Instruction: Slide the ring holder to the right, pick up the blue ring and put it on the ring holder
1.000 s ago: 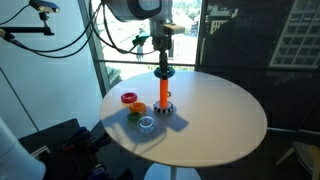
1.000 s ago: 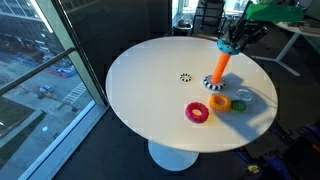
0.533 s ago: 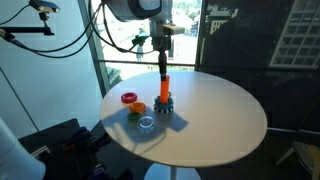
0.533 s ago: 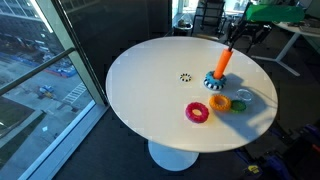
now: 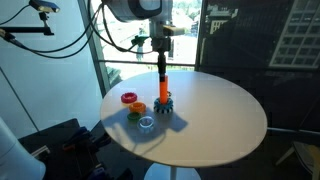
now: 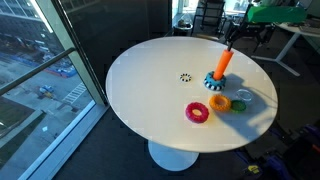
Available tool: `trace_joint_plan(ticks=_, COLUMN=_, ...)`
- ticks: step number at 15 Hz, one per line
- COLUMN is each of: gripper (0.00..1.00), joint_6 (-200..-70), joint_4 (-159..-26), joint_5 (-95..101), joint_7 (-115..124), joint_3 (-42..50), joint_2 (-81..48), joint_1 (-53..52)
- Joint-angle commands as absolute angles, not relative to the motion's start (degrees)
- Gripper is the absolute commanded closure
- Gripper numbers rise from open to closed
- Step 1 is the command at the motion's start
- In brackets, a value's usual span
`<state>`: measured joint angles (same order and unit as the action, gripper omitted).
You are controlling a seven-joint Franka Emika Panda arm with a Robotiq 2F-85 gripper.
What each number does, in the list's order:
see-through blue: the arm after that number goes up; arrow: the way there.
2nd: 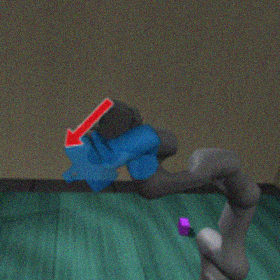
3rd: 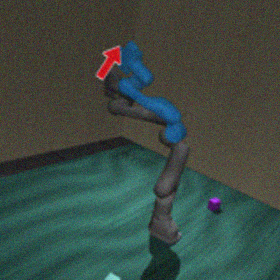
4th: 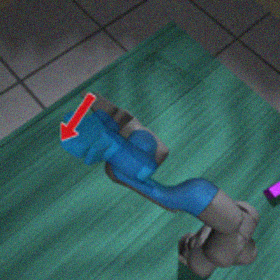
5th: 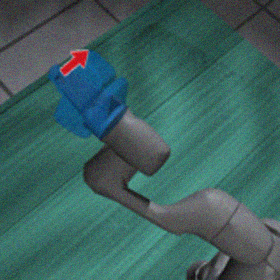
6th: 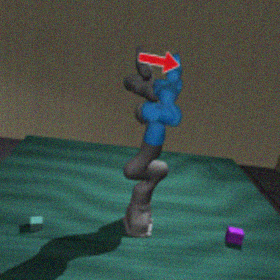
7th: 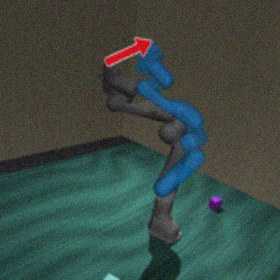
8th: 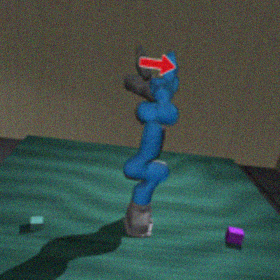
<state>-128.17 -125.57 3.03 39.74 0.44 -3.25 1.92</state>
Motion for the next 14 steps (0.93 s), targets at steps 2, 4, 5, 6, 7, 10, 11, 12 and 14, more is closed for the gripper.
trace_joint_plan(ticks=2, gripper=0.0, joint_6=-122.9, joint_4=-126.2, joint_5=5.8, joint_7=37.3, joint_3=1.2, joint_2=-0.9, joint_1=1.5)
trace_joint_plan(ticks=4, gripper=0.0, joint_6=-121.3, joint_4=-127.2, joint_5=7.0, joint_7=35.7, joint_3=1.1, joint_2=0.3, joint_1=1.5)
trace_joint_plan(ticks=5, gripper=0.0, joint_6=-120.5, joint_4=-127.7, joint_5=7.7, joint_7=34.9, joint_3=1.1, joint_2=0.9, joint_1=1.5)
trace_joint_plan(ticks=6, gripper=0.0, joint_6=-119.8, joint_4=-128.3, joint_5=8.2, joint_7=33.7, joint_3=1.0, joint_2=1.7, joint_1=1.6)
trace_joint_plan(ticks=7, gripper=0.0, joint_6=-119.2, joint_4=-129.2, joint_5=8.6, joint_7=32.2, joint_3=1.0, joint_2=2.8, joint_1=1.6)
trace_joint_plan(ticks=10, gripper=0.0, joint_6=-118.2, joint_4=-131.8, joint_5=8.8, joint_7=28.2, joint_3=0.9, joint_2=5.6, joint_1=1.9)
trace_joint_plan(ticks=11, gripper=0.0, joint_6=-118.0, joint_4=-132.8, joint_5=8.7, joint_7=26.9, joint_3=0.8, joint_2=6.7, joint_1=2.0)
trace_joint_plan(ticks=12, gripper=0.0, joint_6=-117.5, joint_4=-133.5, joint_5=8.5, joint_7=25.7, joint_3=0.8, joint_2=7.7, joint_1=2.0)
trace_joint_plan(ticks=14, gripper=0.0, joint_6=-116.5, joint_4=-135.2, joint_5=8.4, joint_7=23.2, joint_3=0.7, joint_2=10.1, joint_1=2.2)
